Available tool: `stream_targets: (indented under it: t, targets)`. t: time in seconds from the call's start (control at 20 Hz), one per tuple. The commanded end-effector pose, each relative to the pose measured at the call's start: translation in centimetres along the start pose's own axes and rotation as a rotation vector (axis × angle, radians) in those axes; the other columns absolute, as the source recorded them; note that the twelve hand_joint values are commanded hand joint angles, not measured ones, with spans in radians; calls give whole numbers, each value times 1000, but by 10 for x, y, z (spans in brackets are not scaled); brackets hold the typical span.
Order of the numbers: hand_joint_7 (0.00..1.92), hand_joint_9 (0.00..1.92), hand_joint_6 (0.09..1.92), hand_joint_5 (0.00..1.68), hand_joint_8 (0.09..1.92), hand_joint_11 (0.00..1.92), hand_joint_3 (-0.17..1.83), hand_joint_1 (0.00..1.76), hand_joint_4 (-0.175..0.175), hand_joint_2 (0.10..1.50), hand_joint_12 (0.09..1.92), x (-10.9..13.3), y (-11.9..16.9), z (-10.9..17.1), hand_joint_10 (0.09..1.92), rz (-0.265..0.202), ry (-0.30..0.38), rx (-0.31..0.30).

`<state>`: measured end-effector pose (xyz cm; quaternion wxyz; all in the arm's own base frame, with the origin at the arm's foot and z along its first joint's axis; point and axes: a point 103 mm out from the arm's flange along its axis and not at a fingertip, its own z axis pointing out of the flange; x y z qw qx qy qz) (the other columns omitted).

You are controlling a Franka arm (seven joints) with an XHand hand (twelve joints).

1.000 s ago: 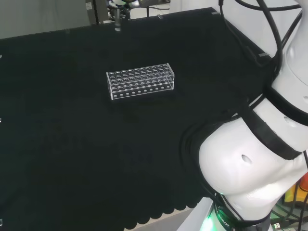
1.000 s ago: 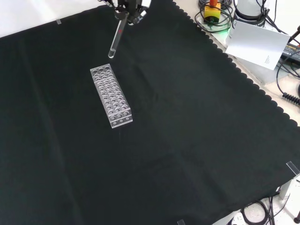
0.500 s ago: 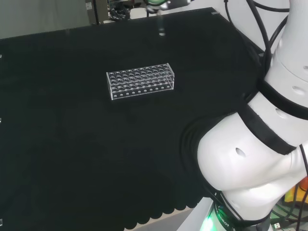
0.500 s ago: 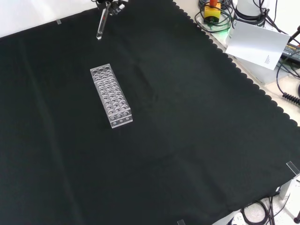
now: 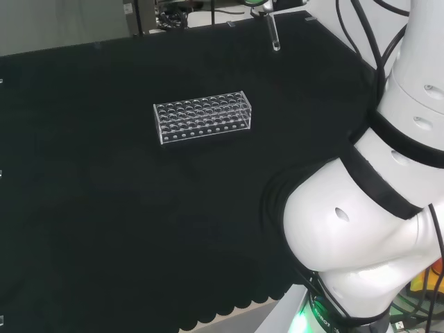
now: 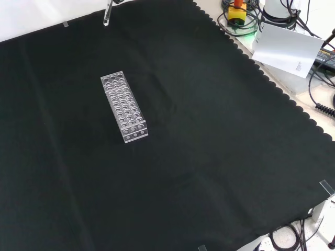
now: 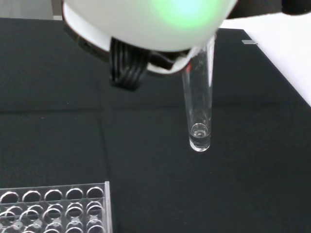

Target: Shake the test tube.

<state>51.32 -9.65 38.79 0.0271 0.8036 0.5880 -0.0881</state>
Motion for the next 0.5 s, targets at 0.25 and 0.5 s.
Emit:
stream_targets:
  t: [0.25,0.5]
  targets:
    - [1876,1797,87,1582,142,1195,706,1240,-175,552,943,59,-15,8,87,-121,134,9]
    - [1877,1797,87,1582,141,1194,706,1240,-175,552,943,97,-23,3,87,-212,198,4]
